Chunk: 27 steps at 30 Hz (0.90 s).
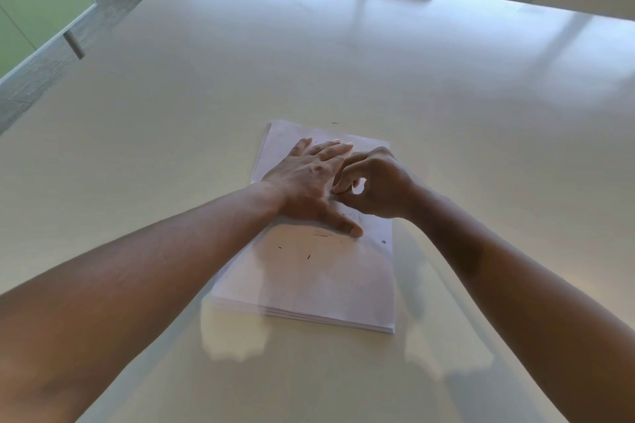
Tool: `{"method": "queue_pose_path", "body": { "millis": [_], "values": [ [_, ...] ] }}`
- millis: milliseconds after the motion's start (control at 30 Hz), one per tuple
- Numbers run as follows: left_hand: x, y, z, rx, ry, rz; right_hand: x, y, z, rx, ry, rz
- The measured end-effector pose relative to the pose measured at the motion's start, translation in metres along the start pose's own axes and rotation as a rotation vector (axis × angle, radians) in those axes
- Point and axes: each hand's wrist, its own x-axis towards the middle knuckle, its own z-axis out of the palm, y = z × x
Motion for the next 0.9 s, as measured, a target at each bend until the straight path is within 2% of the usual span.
{"method": "queue_pose_path", "body": {
  "millis": [167, 300, 367, 467, 567, 767, 833, 900],
  "values": [
    [-0.002, -0.003, 0.002, -0.038, 0.003, -0.002, -0.005, 0.004, -0.014, 0.029, -0.196, 0.058],
    [-0.001, -0.002, 0.000, -0.003, 0.001, 0.012, 0.004, 0.008, -0.005, -0.021, 0.032, 0.081],
    [0.000, -0.002, 0.000, 0.004, 0.001, 0.006, 0.004, 0.005, 0.002, -0.001, 0.095, 0.075],
    [0.000, -0.003, 0.001, -0.005, -0.002, 0.004, -0.007, 0.000, -0.001, 0.083, -0.026, 0.055],
    [-0.002, -0.003, 0.000, -0.030, -0.008, -0.005, -0.018, 0.005, -0.015, 0.119, -0.148, 0.135],
    [-0.003, -0.002, 0.000, -0.032, -0.009, -0.003, -0.024, 0.009, -0.015, 0.009, 0.037, 0.175],
    [-0.003, -0.003, 0.000, -0.030, -0.001, -0.001, -0.027, 0.005, -0.016, 0.034, 0.005, 0.179],
    [-0.003, -0.003, 0.001, -0.031, 0.006, 0.003, -0.031, 0.003, -0.021, 0.074, -0.095, 0.173]
  ]
}}
